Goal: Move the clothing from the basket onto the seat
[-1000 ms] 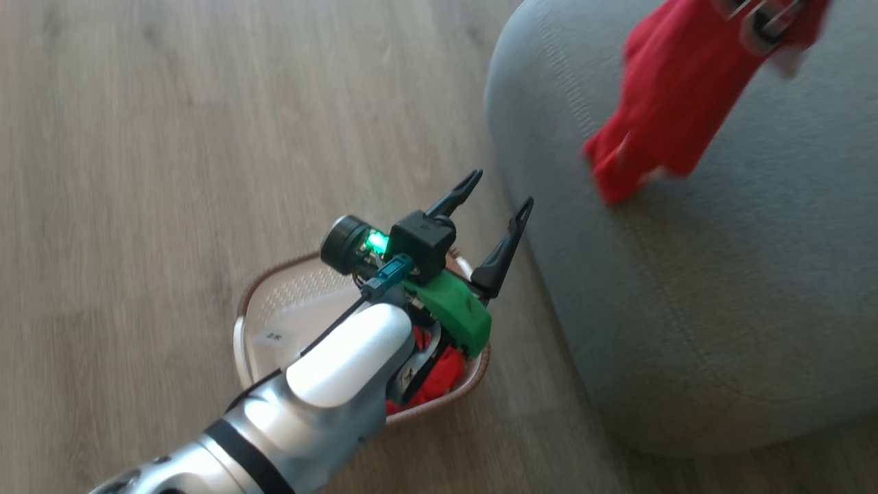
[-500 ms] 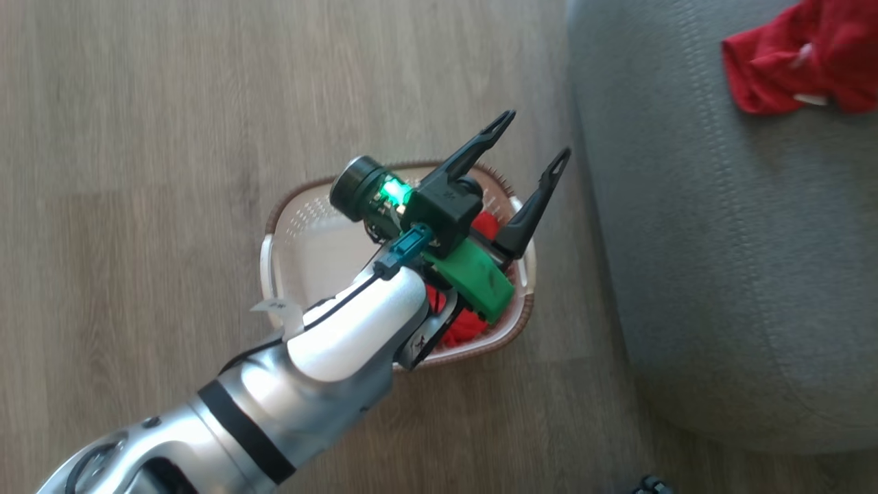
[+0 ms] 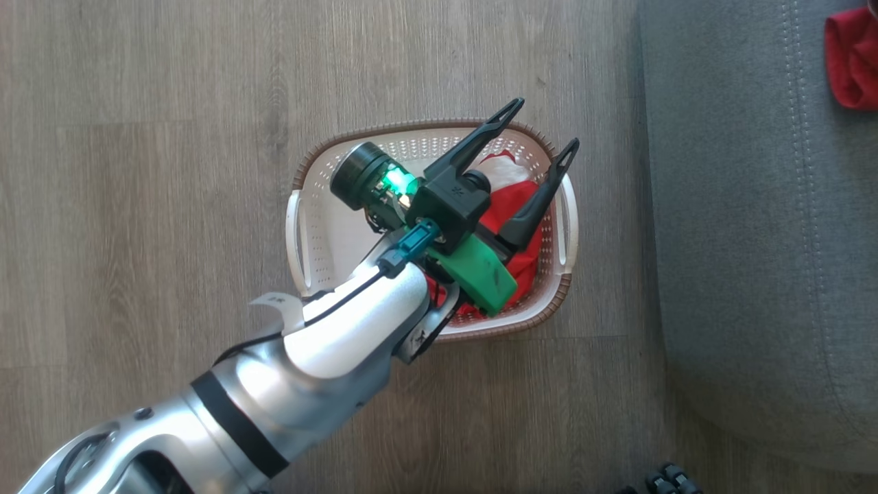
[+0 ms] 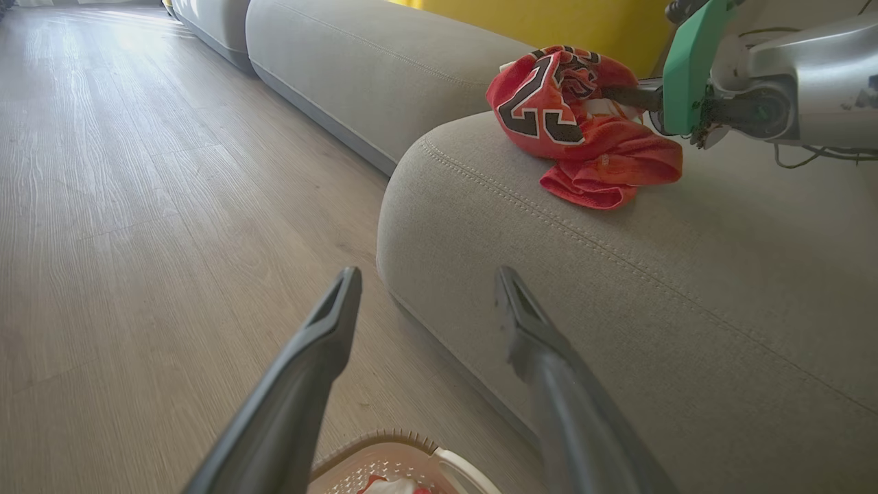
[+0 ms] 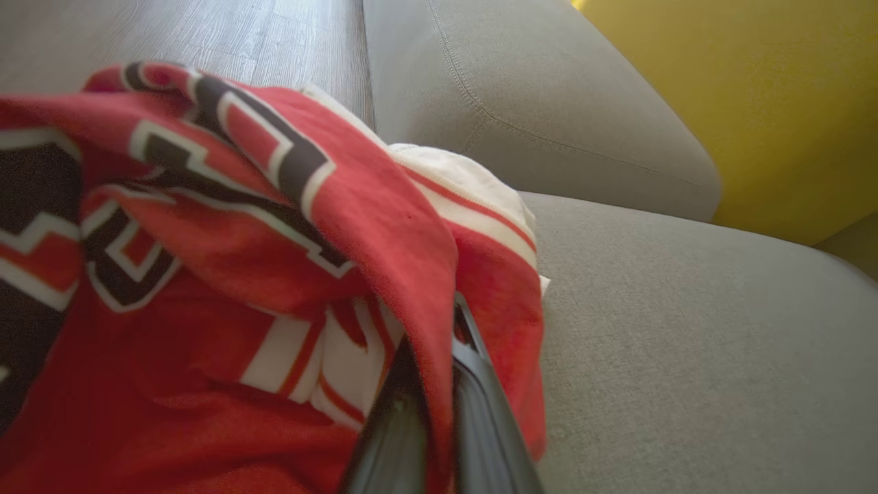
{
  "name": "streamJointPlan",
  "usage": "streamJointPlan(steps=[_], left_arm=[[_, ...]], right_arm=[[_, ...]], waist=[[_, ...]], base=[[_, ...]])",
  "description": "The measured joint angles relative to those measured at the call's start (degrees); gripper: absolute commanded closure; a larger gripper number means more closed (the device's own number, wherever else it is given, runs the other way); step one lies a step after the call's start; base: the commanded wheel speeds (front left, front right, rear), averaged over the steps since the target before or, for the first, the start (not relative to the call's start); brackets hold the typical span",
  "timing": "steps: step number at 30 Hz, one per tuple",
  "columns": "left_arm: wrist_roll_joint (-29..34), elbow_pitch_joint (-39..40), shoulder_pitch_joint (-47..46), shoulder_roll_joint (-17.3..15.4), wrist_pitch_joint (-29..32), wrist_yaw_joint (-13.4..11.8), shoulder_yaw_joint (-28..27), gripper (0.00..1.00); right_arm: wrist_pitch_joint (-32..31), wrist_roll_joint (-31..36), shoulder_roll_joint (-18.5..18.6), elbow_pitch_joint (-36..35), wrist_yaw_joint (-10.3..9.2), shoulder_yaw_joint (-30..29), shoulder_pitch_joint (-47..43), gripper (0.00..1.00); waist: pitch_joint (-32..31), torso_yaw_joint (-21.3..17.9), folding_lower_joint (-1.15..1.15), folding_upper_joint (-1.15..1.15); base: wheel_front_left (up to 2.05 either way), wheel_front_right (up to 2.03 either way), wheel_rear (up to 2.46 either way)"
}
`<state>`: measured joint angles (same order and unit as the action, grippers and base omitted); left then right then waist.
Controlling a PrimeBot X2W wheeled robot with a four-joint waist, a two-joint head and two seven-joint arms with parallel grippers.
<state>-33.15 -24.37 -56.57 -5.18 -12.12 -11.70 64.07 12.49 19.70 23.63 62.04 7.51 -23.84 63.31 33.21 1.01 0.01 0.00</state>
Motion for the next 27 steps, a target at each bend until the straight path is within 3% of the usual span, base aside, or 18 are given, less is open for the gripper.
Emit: streamJointPlan(steps=[1,2,3,4,5,11,17,27], left_arm=[[0.0,0.0,0.02,-0.15,0.0,-0.01,0.01,0.0],[0.0,0.0,0.03,-0.35,0.0,-0.02,0.01,0.0],[0.0,0.0,0.03,-0.52,0.0,-0.03,0.01,0.0],[-0.01,-0.01,0.04,-0.65,0.0,-0.11,0.01,0.0],[-0.02,-0.02,0.05,-0.66,-0.01,-0.22,0.01,0.0],[-0.88,-0.4,0.46,-0.82,-0.58,-0.26,-0.22,0.0],[-2.48,-0.93,3.04,-1.7,-1.15,-1.21,-1.64,0.0],[-5.75,-1.99,10.37,-5.15,-2.18,-3.0,-7.75,0.0]], right_arm=[[0.18,0.76,-0.22,0.03,0.0,-0.83,-0.41,1.0],[0.21,1.53,-0.59,0.04,0.0,-1.67,-0.69,0.83],[0.23,2.23,-0.94,0.08,0.0,-2.1,-0.81,0.63],[0.42,2.85,-1.3,0.19,0.0,-2.32,-0.81,0.21],[0.75,3.27,-1.54,0.45,0.0,-2.5,-0.81,0.0],[1.76,3.21,-1.72,1.63,0.0,-0.83,-2.3,0.0],[1.91,-1.48,-2.92,-1.72,0.0,3.58,-6.48,0.0],[1.98,-12.61,-5.58,-9.37,0.0,16.57,-14.27,0.0]], waist=[[0.09,0.08,0.0,0.0],[0.06,0.04,0.0,0.0],[-0.03,-0.04,0.0,0.0],[-0.18,-0.15,0.0,0.0],[-0.41,-0.24,0.0,0.0],[-3.14,-1.25,0.0,0.0],[-6.1,-2.49,0.0,0.0],[-15.52,-3.86,0.0,0.0]], base=[[0.0,0.0,0.0],[0.0,0.0,0.0],[0.0,0.0,0.0],[0.0,0.0,0.0],[0.0,0.0,0.0],[0.0,0.0,0.0],[0.0,0.0,0.0],[0.0,0.0,0.0]])
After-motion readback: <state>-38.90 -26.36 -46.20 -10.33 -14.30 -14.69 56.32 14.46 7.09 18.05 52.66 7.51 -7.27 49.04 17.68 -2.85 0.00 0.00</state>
